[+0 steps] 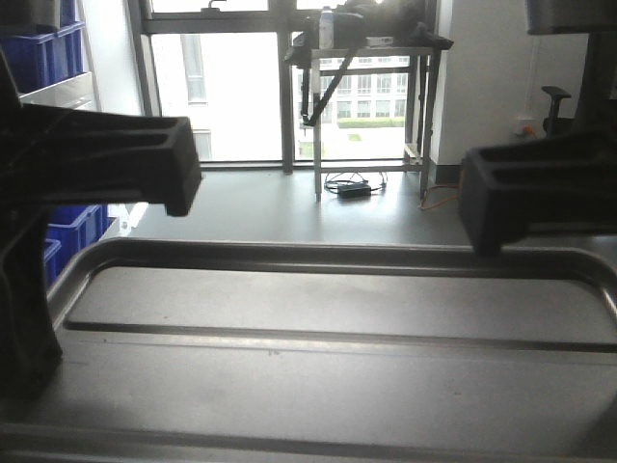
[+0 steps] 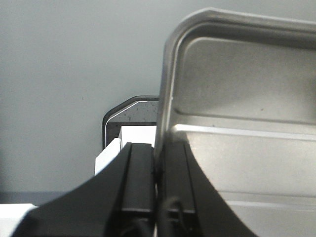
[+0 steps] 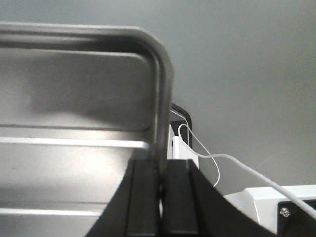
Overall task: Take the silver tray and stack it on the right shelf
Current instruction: 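Hold the tray level in both grippers while the base turns away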
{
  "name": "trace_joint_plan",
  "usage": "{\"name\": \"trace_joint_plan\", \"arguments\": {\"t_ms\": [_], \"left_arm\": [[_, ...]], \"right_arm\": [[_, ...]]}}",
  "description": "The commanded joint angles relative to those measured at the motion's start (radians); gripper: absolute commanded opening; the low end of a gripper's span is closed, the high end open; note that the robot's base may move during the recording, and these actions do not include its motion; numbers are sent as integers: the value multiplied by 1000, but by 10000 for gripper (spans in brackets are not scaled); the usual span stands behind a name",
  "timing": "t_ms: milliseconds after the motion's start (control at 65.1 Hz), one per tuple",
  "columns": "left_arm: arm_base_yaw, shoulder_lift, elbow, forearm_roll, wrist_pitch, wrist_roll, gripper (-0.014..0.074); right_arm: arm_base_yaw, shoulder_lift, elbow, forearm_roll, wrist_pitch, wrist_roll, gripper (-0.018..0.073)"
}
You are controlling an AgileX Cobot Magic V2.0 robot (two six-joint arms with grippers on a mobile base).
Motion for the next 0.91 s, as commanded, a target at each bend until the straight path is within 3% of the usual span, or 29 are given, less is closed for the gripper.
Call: {"name": "trace_joint_plan", "arguments": {"t_ms": [0, 891], "left_arm": [[-1, -26, -27, 56, 34, -15, -99], [-1, -26, -27, 65, 38, -15, -99]], "right_arm": [[2, -24, -25, -30, 142, -6, 59], [2, -24, -25, -31, 139, -6, 59]]}}
